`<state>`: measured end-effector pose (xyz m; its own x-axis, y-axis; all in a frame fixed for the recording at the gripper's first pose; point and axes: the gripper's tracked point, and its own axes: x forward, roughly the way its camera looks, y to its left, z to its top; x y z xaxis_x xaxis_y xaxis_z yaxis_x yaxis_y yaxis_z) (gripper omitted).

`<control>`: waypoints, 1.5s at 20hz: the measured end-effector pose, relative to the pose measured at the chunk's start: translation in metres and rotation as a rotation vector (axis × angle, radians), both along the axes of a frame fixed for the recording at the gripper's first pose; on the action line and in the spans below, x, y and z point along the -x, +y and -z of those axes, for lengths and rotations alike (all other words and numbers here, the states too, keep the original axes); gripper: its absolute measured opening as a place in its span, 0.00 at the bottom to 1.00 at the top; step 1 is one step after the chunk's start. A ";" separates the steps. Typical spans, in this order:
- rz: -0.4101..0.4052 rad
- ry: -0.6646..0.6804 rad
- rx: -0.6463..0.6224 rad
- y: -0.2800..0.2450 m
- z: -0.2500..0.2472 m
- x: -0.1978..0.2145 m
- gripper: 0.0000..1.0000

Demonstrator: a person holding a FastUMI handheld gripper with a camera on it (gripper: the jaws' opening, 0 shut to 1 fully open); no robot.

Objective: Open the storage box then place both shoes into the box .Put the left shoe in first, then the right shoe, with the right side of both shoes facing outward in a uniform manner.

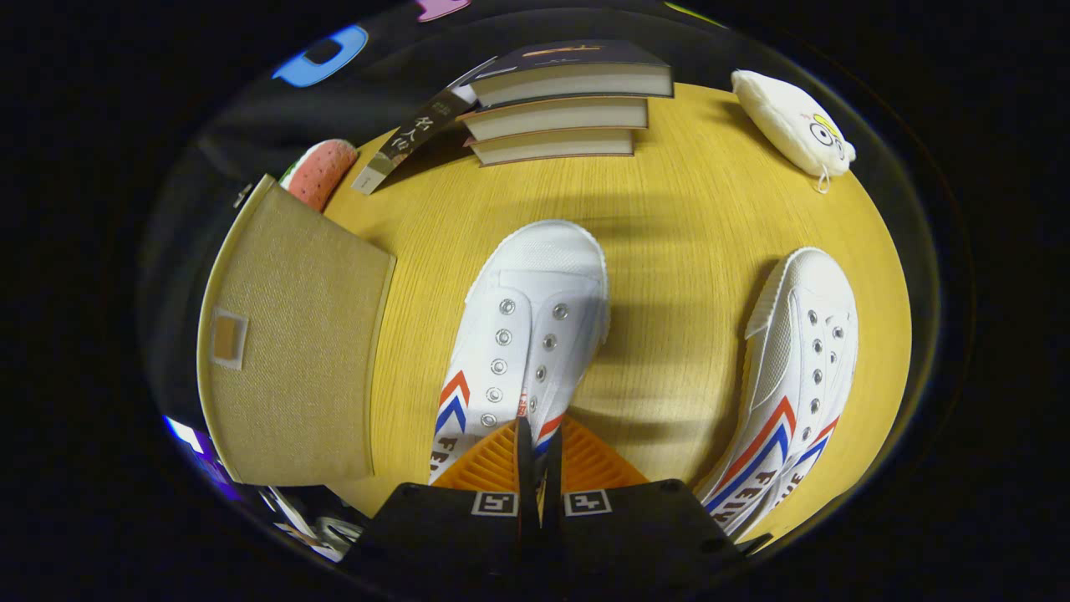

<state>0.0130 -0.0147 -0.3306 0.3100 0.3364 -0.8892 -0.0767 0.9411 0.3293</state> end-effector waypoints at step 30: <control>0.119 -0.242 -0.312 0.088 -0.230 0.018 0.05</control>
